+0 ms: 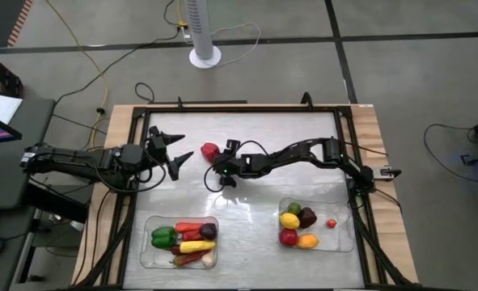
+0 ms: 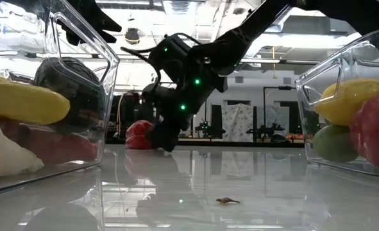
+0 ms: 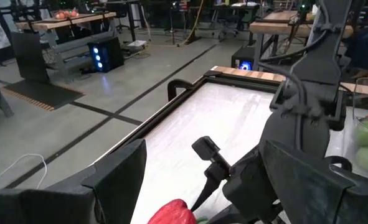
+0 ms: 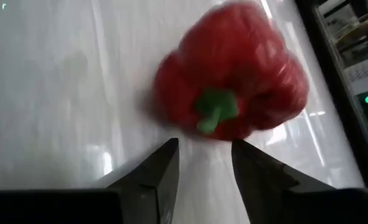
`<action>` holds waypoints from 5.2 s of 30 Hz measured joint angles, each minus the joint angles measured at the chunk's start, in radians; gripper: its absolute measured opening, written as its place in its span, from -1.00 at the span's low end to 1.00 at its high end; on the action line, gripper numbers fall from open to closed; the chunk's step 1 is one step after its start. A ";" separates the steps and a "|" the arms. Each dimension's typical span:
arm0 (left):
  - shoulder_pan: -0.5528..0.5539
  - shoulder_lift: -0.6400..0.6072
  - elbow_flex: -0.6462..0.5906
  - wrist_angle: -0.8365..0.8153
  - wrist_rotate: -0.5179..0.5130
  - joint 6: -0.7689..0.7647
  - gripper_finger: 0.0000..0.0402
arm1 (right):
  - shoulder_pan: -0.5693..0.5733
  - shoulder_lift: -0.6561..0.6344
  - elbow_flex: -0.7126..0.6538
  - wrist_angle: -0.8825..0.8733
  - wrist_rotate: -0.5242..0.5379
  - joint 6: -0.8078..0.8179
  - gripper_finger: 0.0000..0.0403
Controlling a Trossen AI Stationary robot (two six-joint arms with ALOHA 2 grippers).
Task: Sort produce into baskets
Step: Put the red bell pepper into the right transparent bin
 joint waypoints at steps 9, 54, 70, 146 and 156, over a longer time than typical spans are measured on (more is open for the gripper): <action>0.000 0.000 0.000 -0.001 0.000 0.000 0.53 | 0.027 0.000 0.004 0.052 0.037 -0.038 -0.31; 0.000 0.000 0.000 0.000 0.000 -0.002 0.53 | 0.095 -0.001 0.004 0.120 0.058 -0.227 -0.34; 0.000 0.000 0.000 0.000 0.000 -0.001 0.53 | 0.039 -0.001 0.004 0.116 -0.016 -0.235 -0.34; -0.001 0.000 0.000 -0.014 0.004 -0.008 0.53 | 0.351 -0.583 0.112 -0.886 -0.116 0.239 -0.89; 0.000 0.000 0.000 0.000 0.004 -0.023 0.53 | 0.674 -0.739 0.111 -1.099 -0.064 0.536 -0.87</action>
